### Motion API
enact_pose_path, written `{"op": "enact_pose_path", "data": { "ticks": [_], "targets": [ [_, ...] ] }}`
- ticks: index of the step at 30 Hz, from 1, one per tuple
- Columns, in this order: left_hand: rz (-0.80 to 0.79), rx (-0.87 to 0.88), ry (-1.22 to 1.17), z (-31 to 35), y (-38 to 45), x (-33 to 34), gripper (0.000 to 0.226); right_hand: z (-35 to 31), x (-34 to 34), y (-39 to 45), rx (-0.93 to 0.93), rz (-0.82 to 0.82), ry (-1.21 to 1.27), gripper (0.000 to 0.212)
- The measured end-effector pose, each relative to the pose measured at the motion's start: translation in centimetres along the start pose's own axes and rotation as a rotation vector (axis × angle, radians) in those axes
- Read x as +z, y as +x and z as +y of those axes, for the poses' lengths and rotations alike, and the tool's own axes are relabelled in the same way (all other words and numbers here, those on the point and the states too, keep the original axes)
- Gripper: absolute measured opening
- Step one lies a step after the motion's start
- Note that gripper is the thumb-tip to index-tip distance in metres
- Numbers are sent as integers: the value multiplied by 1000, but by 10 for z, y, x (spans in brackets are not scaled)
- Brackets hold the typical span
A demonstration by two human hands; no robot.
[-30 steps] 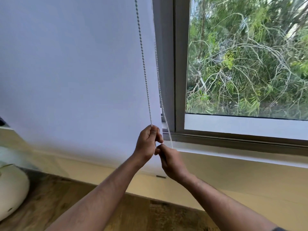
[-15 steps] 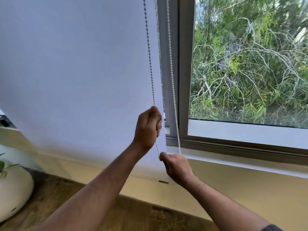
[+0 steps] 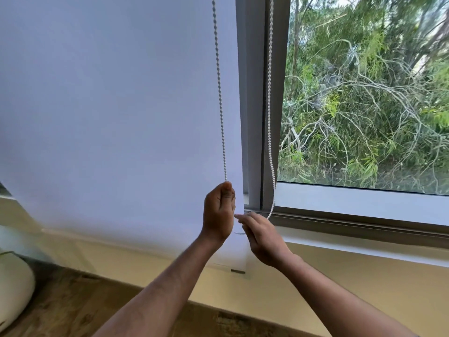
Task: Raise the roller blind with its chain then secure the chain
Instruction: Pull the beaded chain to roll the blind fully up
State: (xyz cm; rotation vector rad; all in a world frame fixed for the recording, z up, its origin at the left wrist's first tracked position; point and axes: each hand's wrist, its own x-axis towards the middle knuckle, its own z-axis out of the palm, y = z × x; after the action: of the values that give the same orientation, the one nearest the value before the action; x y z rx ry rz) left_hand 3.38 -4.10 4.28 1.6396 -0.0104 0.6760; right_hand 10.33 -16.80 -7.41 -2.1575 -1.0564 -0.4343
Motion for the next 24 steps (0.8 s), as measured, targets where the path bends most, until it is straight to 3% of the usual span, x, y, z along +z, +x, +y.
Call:
{"op": "enact_pose_path", "data": {
  "ticks": [5,9,14,17,21,24],
  "targets": [
    [-16,-25,44,-21,-5,0,43,-27,-18,17,173,160,325,36],
    [-73,30,101,-33,-14,8,42,-60,-37,43,324,330,785,34],
    [-69,9,125,-52,-11,9,45,-88,-63,71,253,323,1067,31],
    [-139,59,120,-61,-10,12,32,-96,-64,79,180,359,1025,26],
    [-219,112,-2,-65,-12,19,22,-98,-56,80,117,449,669,26],
    [-272,86,-27,-63,-10,21,25,-94,-55,79,110,452,537,22]
  ]
}}
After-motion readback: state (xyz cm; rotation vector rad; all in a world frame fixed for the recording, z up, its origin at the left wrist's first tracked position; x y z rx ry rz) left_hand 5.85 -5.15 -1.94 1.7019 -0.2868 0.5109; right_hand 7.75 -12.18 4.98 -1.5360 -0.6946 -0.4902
